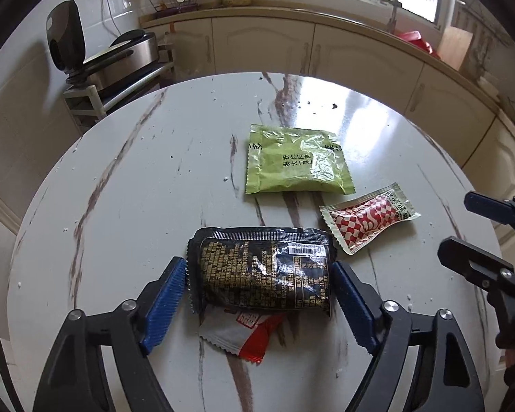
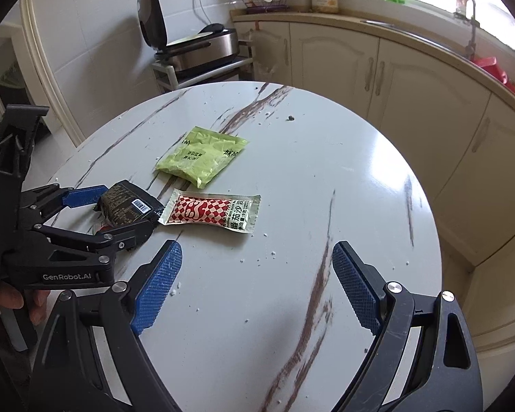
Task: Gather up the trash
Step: 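Grasp the dark wrapper with the left tool while the right tool grasps the red-white packet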
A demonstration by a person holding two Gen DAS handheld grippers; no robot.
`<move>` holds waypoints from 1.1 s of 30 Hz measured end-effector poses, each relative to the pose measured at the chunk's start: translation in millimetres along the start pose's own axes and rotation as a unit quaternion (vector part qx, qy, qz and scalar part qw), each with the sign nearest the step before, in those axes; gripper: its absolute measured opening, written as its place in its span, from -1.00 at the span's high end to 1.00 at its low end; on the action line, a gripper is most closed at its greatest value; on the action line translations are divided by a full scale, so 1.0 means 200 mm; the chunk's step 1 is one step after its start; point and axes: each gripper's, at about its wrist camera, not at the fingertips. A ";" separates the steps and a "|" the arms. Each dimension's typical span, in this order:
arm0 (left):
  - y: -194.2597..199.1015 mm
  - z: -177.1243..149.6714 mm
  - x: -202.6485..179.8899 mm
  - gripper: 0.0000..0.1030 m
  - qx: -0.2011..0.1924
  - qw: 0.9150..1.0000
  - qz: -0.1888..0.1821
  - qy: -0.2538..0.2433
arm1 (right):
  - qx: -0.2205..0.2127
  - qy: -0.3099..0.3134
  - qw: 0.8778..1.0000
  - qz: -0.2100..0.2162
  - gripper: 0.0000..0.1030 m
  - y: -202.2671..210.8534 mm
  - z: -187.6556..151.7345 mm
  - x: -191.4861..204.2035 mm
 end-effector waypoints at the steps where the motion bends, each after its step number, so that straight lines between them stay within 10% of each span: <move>1: 0.01 0.00 0.02 -0.35 0.000 1.000 -0.007 0.004 | 0.001 0.001 1.000 0.000 -0.72 -0.01 0.01 0.00; 26: 0.30 -0.10 0.38 -0.27 -0.023 0.999 -0.008 0.048 | 0.038 0.061 0.997 -0.015 -0.73 -0.30 0.18 0.19; 33: 0.33 -0.11 0.34 -0.27 -0.024 0.999 -0.012 0.045 | 0.028 0.061 0.998 -0.013 -0.02 -0.26 0.17 0.16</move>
Point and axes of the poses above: each gripper's, at about its wrist camera, not at the fingertips, and y roughly against the way its jaws point, x to its left, z to its top, and after that the axes turned 11 degrees about y, right-handed
